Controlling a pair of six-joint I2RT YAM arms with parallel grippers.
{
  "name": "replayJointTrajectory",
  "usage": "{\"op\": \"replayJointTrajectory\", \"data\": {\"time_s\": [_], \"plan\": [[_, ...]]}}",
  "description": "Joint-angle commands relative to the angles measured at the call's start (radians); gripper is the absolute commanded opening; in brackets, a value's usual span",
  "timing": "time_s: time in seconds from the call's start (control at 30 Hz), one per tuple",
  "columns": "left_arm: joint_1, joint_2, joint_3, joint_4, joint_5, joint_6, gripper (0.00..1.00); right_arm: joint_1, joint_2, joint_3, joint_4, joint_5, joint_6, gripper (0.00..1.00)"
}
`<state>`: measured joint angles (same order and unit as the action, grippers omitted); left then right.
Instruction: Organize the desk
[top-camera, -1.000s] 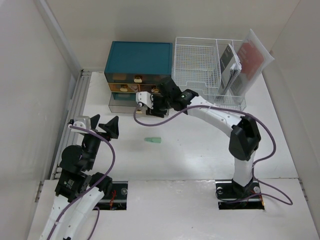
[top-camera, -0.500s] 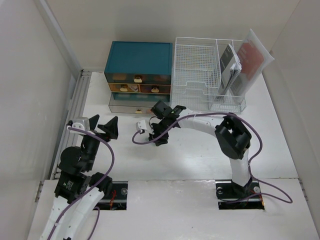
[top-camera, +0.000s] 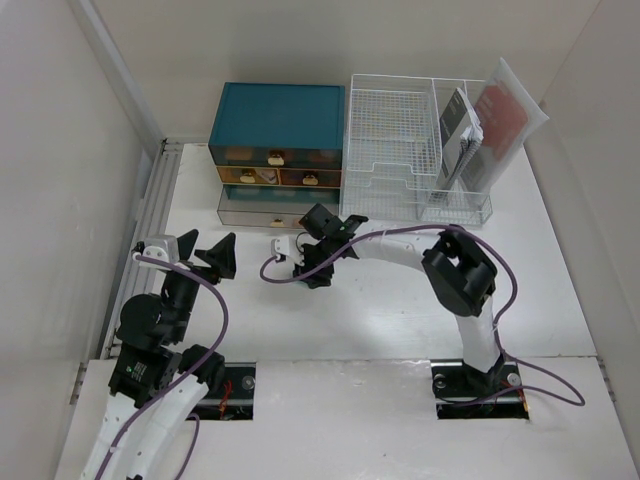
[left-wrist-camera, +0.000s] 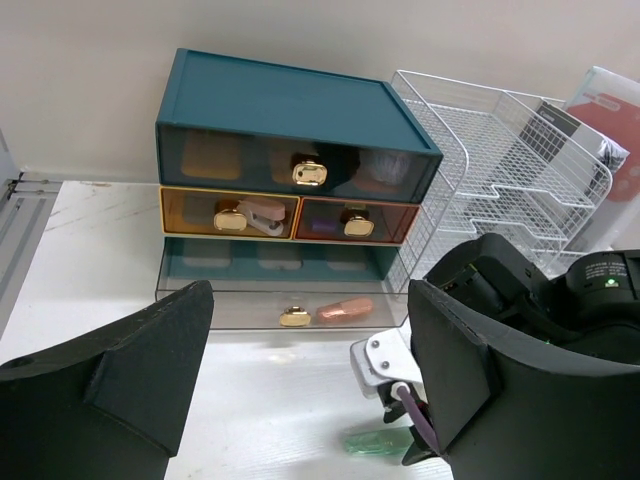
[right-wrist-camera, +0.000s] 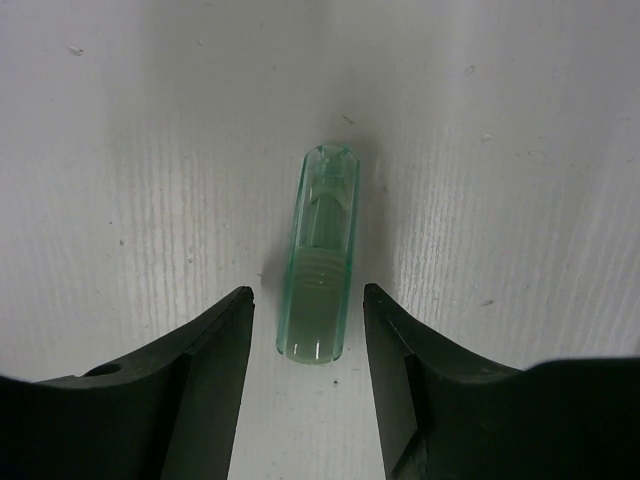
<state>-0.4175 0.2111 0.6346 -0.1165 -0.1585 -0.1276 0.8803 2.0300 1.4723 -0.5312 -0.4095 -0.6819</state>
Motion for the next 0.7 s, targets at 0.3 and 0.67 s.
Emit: {"op": "replayJointTrajectory", "data": {"time_s": [0.3,0.67], "plan": [[-0.003,-0.016,0.002,0.044,-0.003,0.008,0.76,0.008,0.047,-0.007,0.063,0.031,0.053,0.48],[-0.003,-0.016,0.002,0.035,-0.003,0.008,0.76,0.008,-0.037,0.069,0.063,0.168,0.044,0.12]]}}
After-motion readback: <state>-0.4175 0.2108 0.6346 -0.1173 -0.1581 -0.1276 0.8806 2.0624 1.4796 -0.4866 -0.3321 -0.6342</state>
